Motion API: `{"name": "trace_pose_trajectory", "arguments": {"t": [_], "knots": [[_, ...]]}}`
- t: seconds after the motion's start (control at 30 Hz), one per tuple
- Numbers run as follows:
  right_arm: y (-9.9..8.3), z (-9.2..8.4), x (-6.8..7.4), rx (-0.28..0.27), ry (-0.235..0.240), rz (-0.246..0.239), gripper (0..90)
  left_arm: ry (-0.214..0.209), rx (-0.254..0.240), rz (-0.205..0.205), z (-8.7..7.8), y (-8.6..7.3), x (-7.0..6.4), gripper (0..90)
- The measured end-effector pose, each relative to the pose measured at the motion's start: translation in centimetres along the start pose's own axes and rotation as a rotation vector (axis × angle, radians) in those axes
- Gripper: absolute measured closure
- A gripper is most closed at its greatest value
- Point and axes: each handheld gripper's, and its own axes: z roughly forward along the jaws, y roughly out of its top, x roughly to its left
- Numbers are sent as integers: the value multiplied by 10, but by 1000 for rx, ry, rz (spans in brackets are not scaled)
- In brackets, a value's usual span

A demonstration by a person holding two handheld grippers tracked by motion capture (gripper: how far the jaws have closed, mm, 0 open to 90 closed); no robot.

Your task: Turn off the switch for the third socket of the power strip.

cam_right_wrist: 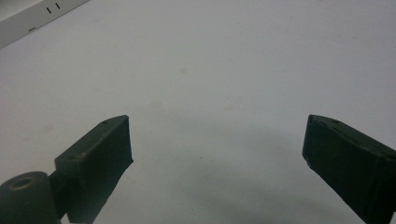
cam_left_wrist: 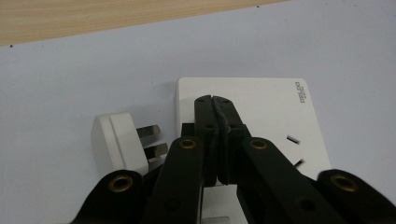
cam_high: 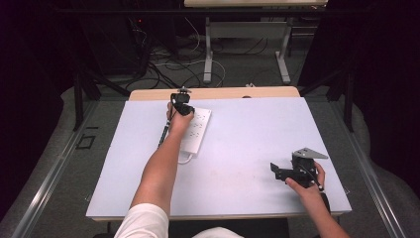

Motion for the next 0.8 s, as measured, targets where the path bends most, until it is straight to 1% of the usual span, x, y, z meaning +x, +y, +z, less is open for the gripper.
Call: {"name": "trace_pose_trajectory", "arguments": {"t": [0.07, 0.1, 0.13, 0.17, 0.27, 0.3, 0.37, 0.47, 0.5, 0.6, 0.67, 0.77, 0.8], "knots": [[0, 0, 0, 3, 1, 3, 76, 2, -5, -2, 0, 0, 0, 889], [0, 0, 0, 2, 0, 4, 76, 0, -1, -13, 0, 0, -1, 885], [0, 0, 0, 2, 0, 5, 76, 1, -2, -3, 0, 0, -1, 881], [0, 0, 1, -4, -7, 7, 76, 1, -2, -3, 0, 0, -1, 876], [0, 0, 0, 3, 1, 5, 76, 4, 5, -6, -1, 1, 0, 863], [0, 0, 0, 2, 1, 4, 76, 5, 10, -1, -1, 1, 0, 857], [0, 0, 0, 2, 1, 4, 76, 10, 18, -6, -3, 1, 1, 843], [0, 0, 0, 2, 2, 4, 76, 5, 17, -14, -4, 1, 2, 821], [0, 0, 0, 3, 3, 6, 76, 6, 14, -6, -4, 1, 2, 812], [0, 0, 0, 4, 6, 9, 76, 8, 15, -4, -5, 1, 2, 787], [0, 1, 0, 3, 6, 5, 76, 2, 12, -9, -6, 1, 2, 764], [0, 1, 0, 4, 7, 5, 76, -2, 17, -4, -8, 2, 1, 742], [0, 1, 0, 2, 8, 2, 76, -11, 14, -16, -8, 1, 1, 731]]}}
